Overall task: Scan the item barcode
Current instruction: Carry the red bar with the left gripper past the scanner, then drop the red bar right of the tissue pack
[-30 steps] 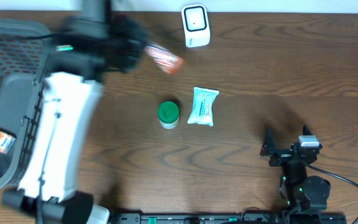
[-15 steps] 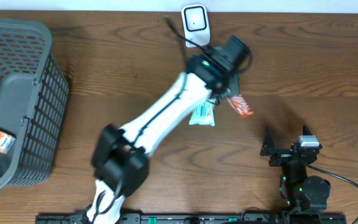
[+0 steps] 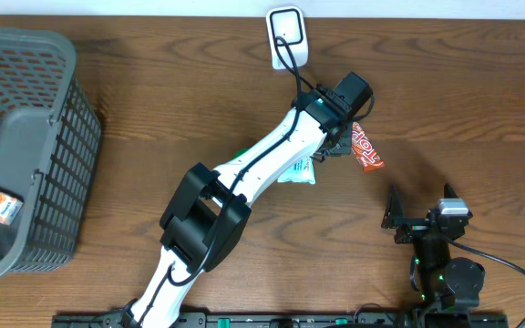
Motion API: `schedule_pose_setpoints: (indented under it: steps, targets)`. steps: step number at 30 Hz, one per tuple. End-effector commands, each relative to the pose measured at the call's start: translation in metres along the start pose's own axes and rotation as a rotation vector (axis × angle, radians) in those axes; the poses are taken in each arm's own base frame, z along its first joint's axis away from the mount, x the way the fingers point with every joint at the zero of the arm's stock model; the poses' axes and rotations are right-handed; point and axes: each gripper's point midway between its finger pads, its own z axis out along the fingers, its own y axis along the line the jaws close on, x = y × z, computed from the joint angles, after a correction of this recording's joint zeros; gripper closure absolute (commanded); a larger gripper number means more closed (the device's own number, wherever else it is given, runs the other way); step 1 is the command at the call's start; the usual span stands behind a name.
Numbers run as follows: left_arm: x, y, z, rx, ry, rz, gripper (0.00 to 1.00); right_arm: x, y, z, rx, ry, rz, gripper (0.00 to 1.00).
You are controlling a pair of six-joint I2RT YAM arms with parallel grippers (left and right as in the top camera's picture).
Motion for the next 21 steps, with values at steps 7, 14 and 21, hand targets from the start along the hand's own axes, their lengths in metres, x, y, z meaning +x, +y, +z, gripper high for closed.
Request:
schedule_pose_setpoints:
  steps: [7,14,21]
  targets:
    - [-0.044,0.033,-0.052,-0.113,-0.163,0.113,0.76,0.001,0.001,0.0,-0.004,0.001,0.009,0.01]
    - [-0.099,0.117,-0.201,-0.248,-0.484,-0.058,0.76,0.001,0.001,0.0,-0.004,0.001,0.009,0.01]
    - [-0.098,0.239,-0.343,-0.321,-0.733,-0.34,0.76,0.001,0.001,0.0,-0.004,0.001,0.009,0.01]
